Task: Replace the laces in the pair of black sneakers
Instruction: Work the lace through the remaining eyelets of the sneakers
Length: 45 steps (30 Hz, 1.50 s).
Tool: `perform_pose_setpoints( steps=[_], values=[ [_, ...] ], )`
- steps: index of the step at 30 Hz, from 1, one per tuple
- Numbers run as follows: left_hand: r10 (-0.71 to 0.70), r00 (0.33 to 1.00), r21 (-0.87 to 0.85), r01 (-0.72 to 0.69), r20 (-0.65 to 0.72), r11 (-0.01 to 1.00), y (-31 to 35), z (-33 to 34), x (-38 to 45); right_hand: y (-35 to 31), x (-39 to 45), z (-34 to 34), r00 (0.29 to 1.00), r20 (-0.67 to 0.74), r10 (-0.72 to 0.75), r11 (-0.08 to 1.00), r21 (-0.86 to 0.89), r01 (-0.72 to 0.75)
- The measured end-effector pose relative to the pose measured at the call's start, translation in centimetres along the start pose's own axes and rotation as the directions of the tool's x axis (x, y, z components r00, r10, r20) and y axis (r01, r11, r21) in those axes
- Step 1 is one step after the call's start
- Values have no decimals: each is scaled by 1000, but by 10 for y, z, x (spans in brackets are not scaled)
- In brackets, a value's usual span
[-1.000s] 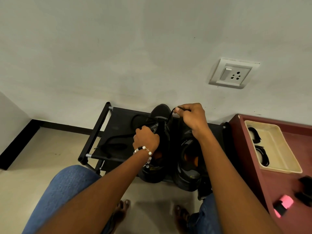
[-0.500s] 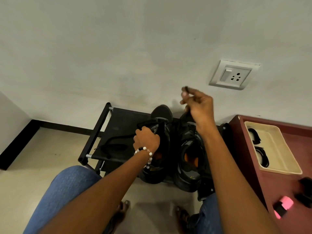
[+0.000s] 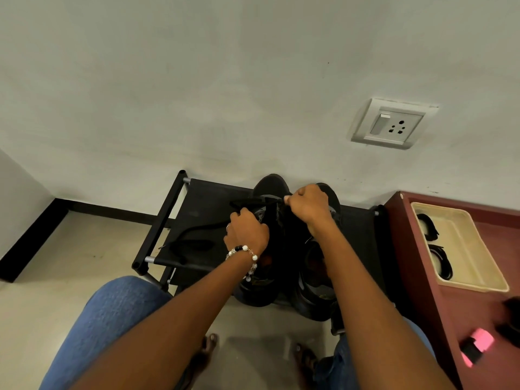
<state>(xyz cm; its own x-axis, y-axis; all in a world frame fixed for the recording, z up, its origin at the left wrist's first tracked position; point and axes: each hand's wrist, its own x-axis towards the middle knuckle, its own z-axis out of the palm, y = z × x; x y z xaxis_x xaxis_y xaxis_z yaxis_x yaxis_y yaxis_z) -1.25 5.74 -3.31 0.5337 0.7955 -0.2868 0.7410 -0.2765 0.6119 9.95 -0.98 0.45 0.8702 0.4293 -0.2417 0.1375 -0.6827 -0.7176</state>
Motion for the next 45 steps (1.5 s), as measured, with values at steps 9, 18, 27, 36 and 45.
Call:
perform_pose_setpoints(
  steps=[9,18,27,36,45],
  values=[
    [-12,1000,-29,12,-5,1000,1,1,-1,-31,-26,-67,984,-153,-90,489,854,177],
    [-15,1000,-19,15,14,1000,0,1,0,-11,-13,-44,942,-244,-229,929,234,286],
    [-31,999,-4,31,13,1000,1,2,1,1,-1,2,984,127,-124,944,-290,157],
    [-94,995,18,94,22,995,5,9,2,-9,-2,-39,997,77,15,1000,-1,-15],
    [-102,994,29,101,28,994,5,10,3,-6,-6,-39,998,51,32,999,16,-33]
  ],
)
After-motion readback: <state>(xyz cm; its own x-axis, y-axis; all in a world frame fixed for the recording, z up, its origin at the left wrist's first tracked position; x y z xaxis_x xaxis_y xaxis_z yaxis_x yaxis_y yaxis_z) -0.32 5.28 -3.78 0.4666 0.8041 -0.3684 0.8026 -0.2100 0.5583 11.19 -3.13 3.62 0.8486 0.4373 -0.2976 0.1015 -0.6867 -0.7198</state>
